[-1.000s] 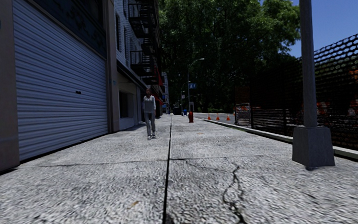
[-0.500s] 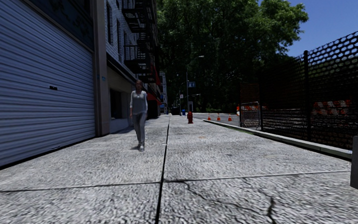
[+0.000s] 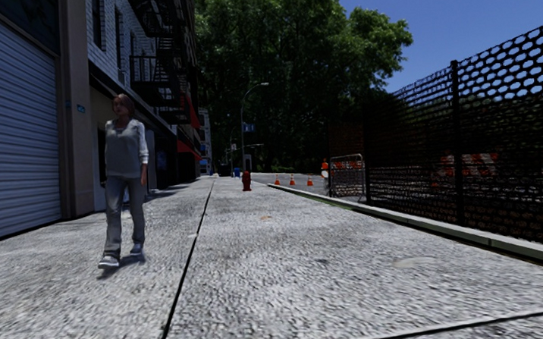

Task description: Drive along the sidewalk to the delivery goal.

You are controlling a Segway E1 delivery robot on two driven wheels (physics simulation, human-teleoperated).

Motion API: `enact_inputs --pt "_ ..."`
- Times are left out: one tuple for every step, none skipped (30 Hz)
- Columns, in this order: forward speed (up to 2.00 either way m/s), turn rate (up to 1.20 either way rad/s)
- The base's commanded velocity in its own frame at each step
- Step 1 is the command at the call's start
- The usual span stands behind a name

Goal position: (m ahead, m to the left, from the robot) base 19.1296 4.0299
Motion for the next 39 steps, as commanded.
enact_inputs --pt "2.00 0.00" --pt "2.00 0.00" --pt "2.00 0.00" --pt "2.00 0.00" --pt "2.00 0.00" --pt "2.00 0.00" --pt "2.00 0.00" --pt "2.00 0.00" --pt "2.00 0.02" --pt "2.00 0.16" --pt "2.00 0.26" --pt "2.00 0.36" --pt "2.00 0.36" --pt "2.00 0.46" --pt "2.00 0.51" --pt "2.00 0.51" --pt "2.00 0.51" --pt "2.00 0.51" --pt "2.00 0.51" --pt "2.00 0.51" --pt "2.00 0.51" --pt "2.00 0.51" --pt "2.00 0.52" --pt "2.00 0.53" --pt "2.00 0.54" --pt "2.00 0.54" --pt "2.00 0.54" --pt "2.00 0.54" --pt "2.00 0.54" --pt "2.00 0.54" --pt "2.00 0.54" --pt "2.00 0.54" --pt "2.00 0.53" --pt "2.00 0.38" --pt "2.00 0.38" --pt "2.00 0.15" --pt "2.00 0.00" --pt "2.00 0.00" --pt "2.00 0.00"
